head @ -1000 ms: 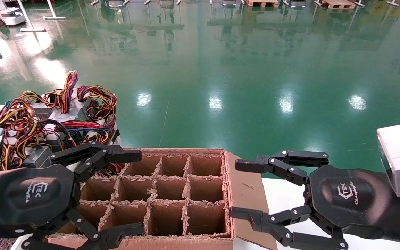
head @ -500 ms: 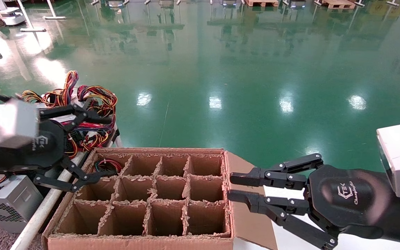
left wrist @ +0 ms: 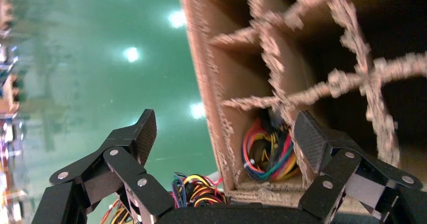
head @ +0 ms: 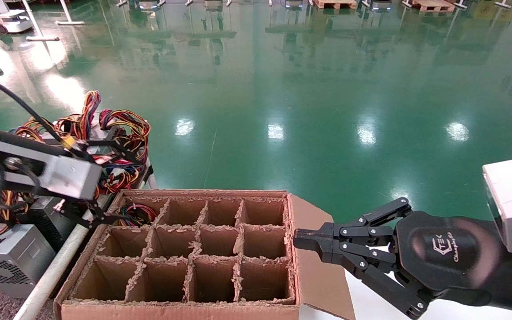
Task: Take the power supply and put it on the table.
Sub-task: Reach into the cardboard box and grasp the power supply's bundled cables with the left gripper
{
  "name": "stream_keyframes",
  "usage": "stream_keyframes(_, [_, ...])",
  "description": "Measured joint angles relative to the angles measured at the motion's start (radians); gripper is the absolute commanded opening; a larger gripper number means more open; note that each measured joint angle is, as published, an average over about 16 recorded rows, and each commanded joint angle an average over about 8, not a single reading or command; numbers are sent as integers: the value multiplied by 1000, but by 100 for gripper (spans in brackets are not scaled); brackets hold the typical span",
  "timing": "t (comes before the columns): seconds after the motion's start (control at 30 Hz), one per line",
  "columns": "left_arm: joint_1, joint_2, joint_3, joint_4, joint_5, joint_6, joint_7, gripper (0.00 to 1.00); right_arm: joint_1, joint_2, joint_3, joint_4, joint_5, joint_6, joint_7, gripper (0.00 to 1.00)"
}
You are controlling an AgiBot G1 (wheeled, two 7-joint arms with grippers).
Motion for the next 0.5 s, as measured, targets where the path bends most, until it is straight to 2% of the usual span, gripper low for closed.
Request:
stream_keyframes(0.1, [-35, 42, 38, 72, 41, -3, 95, 100, 0, 0, 0, 0, 0, 0, 0, 100])
stream_keyframes(0.5, [-116, 168, 126, 316, 140, -56, 401, 100, 0, 0, 0, 0, 0, 0, 0, 100])
